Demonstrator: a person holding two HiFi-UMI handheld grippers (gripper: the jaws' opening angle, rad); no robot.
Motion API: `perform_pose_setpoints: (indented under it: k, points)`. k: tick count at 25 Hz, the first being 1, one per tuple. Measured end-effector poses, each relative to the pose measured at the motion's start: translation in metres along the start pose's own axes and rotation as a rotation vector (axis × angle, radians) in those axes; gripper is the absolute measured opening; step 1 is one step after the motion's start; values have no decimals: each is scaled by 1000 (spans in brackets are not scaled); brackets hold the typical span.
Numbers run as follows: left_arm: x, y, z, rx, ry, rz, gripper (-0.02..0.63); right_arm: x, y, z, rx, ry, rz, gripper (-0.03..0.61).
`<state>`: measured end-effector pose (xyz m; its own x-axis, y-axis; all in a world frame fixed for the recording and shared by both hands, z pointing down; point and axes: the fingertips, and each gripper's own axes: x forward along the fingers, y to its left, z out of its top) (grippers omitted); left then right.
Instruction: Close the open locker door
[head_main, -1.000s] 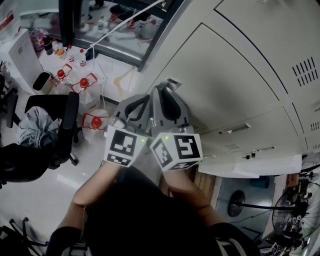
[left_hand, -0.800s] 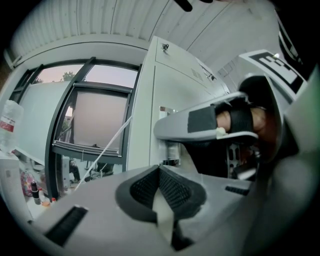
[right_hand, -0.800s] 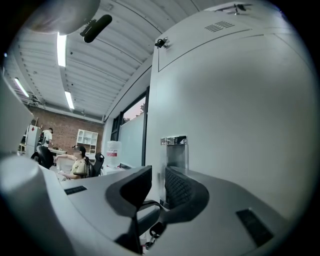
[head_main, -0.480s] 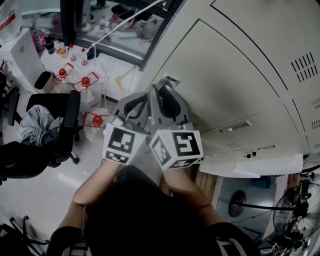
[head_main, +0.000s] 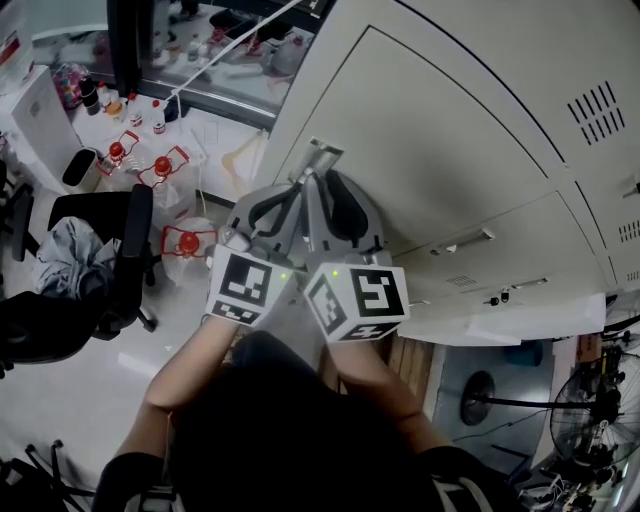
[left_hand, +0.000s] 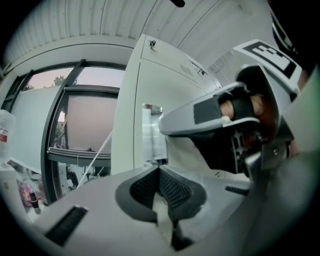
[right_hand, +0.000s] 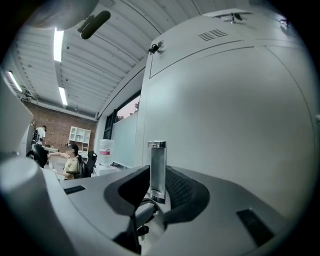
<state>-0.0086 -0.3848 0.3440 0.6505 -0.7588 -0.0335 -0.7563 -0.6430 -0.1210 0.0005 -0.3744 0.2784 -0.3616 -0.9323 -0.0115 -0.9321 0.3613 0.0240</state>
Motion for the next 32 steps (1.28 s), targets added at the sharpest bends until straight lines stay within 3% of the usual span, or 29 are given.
perform_pose_setpoints:
  k: [3, 8, 20, 26, 32]
  points:
    - [1, 4, -2, -40, 4, -1, 2, -14, -1, 4, -18, -14, 16, 98]
    - [-1, 6, 5, -48, 21, 20, 2, -43, 9, 15, -113, -57, 35, 25]
    - [-89, -35, 65, -15, -78, 62, 2, -128, -21, 12, -154, -123, -154, 17]
    - [-135, -72, 65, 12, -86, 77, 2, -186, -25, -3, -154, -114, -198, 17]
    - [-158, -98, 48, 15, -27, 101, 2, -226, -28, -24, -135, -92, -210, 17]
